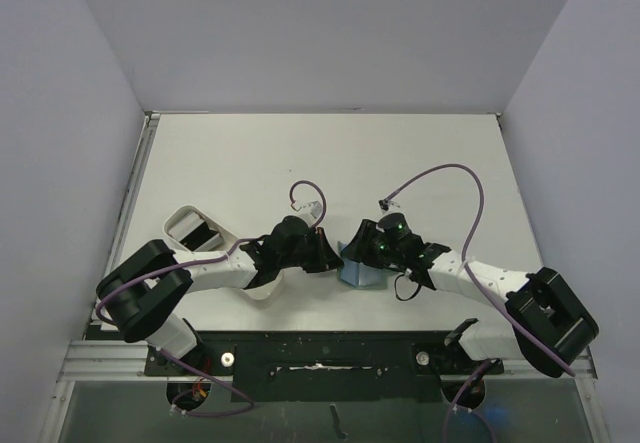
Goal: Put the credit cards into the card holder
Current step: Open the card holder at the center of the board.
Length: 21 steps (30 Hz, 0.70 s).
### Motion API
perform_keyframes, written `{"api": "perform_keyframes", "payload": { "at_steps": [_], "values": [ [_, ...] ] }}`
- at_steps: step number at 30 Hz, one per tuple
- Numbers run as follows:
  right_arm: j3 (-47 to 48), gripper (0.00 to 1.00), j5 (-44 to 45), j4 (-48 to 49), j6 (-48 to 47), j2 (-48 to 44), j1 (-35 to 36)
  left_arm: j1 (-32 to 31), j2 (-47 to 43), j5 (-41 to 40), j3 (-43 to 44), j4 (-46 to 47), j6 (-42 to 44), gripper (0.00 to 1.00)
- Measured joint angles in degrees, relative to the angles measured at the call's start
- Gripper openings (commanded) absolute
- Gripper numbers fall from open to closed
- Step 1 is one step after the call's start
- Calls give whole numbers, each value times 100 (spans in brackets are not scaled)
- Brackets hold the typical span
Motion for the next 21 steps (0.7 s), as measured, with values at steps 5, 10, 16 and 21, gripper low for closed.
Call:
{"api": "perform_keyframes", "payload": {
  "at_steps": [5, 10, 16, 21],
  "values": [
    [-2, 38, 4, 48, 39, 59, 0, 0, 7, -17, -2, -28, 7, 12],
    [-52, 36, 68, 42, 57, 57, 0, 0, 7, -15, -2, -24, 2, 20],
    [-127, 29, 153, 17, 59, 55, 0, 0, 9, -2, -2, 11, -7, 24],
    [-177, 15, 160, 17, 61, 55, 0, 0, 87, 103, -2, 144, -42, 25]
  ]
}}
